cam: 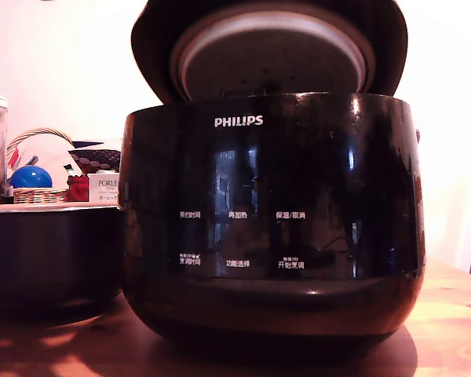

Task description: Open the rice cooker by pressing the large metal button on the top of its lid with medium force

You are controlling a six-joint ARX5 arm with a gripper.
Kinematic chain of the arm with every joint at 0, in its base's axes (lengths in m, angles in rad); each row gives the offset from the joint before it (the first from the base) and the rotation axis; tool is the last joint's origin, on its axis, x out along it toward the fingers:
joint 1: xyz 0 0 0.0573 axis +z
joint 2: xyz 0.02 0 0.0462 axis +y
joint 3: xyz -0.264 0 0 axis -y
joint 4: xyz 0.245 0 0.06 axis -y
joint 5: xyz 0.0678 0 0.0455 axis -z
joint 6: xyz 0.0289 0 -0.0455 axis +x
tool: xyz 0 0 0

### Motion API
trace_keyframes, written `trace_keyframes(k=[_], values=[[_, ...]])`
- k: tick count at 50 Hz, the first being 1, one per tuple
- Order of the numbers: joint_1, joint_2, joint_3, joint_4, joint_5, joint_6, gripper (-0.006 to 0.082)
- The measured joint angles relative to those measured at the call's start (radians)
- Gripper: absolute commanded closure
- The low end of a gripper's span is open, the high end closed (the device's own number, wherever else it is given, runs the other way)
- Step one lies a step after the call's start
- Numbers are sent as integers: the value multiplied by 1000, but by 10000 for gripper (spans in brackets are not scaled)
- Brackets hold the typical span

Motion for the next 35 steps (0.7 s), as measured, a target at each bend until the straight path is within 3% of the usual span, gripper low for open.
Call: trace_keyframes(k=[14,35], values=[[114,-56,-1,-27,-102,0,791],[290,-173,-1,-150,-107,0,791]])
